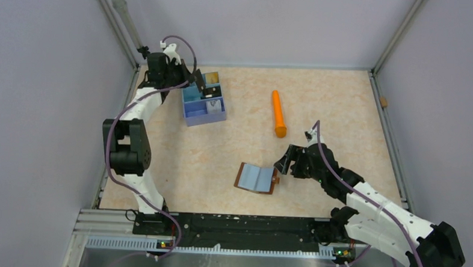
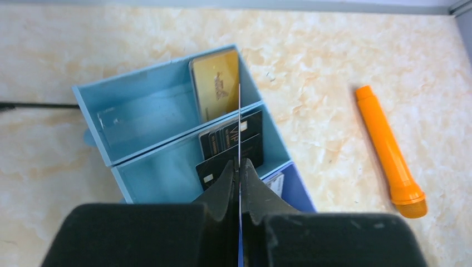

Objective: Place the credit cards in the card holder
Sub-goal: Pick up the credit card from the storage box.

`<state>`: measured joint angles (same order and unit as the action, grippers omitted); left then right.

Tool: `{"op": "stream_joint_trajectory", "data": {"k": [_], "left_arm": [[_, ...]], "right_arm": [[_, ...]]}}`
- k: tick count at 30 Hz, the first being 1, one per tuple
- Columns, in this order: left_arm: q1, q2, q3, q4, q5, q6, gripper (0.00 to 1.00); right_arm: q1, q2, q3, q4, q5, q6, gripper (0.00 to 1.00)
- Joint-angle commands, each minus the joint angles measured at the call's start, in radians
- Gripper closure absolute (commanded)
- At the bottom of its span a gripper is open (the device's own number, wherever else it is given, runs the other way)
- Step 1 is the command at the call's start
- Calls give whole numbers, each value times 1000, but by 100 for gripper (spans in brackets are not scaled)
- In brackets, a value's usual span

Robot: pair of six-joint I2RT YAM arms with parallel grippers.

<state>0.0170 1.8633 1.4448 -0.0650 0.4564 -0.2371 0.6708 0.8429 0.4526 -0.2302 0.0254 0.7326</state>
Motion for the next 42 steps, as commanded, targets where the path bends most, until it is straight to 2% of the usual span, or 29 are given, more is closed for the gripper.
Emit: {"op": "stream_joint_trajectory", "data": {"k": [1,6,11,17,20,24,27,31,36,42], "left_arm": [[3,-141,-28,94,21,-2,100],[3,-261,-79,70,22,-46,100],[-28,-475,-281,107,115,-164,100],[-208,-736,-511,43,213,-238,100],[-330,-834,-619,74,262,-306,100],[-464,-914,-744,194,351,-419,100],[-520,-952,-810,284,393,-501,100],[-571,-973,-853,322,397,-535,100],[-601,-957,-894,429,390,-590,100],[-621,-942,-909,480,365,-607,100]], "right_arm": [[-10,-32,55,-24,21,-24,27],[-10,-61,77,-44,15,-45,27],[-10,-82,115,-24,-74,-111,23],[-10,-61,184,45,-295,-202,20],[-11,-45,211,81,-370,-213,20],[-11,-29,224,154,-487,-199,20],[-11,-14,209,235,-599,-169,24],[-11,16,170,356,-723,-102,32],[-8,55,124,479,-808,-15,44],[-2,59,95,525,-835,21,60]]}}
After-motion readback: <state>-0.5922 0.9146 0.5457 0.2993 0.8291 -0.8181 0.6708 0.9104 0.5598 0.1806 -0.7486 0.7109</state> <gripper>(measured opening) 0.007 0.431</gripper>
